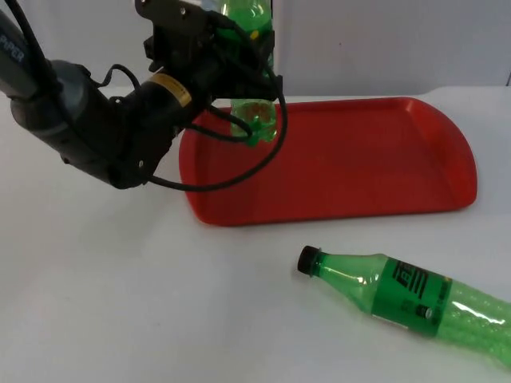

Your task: Place the bottle upright on the tray.

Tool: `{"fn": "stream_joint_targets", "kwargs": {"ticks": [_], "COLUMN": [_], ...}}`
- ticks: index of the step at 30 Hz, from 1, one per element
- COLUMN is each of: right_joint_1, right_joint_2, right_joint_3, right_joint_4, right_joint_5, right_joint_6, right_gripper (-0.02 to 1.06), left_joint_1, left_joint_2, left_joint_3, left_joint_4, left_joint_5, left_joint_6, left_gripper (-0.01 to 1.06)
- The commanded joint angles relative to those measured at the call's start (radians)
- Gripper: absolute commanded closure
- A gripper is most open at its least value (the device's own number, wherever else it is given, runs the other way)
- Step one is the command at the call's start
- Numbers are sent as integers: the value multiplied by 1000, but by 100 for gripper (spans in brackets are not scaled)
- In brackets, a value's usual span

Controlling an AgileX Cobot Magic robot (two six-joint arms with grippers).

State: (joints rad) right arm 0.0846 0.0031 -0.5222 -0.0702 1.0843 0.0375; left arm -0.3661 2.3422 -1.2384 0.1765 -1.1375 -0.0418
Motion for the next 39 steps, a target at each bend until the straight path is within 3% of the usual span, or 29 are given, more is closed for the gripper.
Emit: {"fn": "stream_joint_targets", "kwargs": {"ticks": [1, 12, 18, 22, 37, 39], "right_joint_1": [-2, -2, -2, -2, -2, -2], "right_joint_2": [-3, -3, -3, -3, -3, -3], "right_joint_3": [7, 7, 7, 7, 7, 7], "right_joint_4": [-3, -3, -3, -3, -3, -3], "right_joint_5": [-9, -9, -9, -9, -9, -9], "right_joint_6": [-4, -4, -4, -4, -4, -4], "right_gripper": [-1, -1, -1, -1, -1, -1], "left_joint_1": [1, 4, 4, 4, 6, 6], "left_joint_2": [11, 67, 69, 83, 83, 83], "left_joint_3": [-6, -53, -53, -55, -55, -55], "left_joint_4": [9, 50, 50, 50, 52, 64], "left_joint_5": [-46, -69, 11, -5, 62, 62], "left_joint_6": [-8, -5, -5, -5, -4, -4], "left_gripper": [105, 105, 105, 105, 105, 101]}}
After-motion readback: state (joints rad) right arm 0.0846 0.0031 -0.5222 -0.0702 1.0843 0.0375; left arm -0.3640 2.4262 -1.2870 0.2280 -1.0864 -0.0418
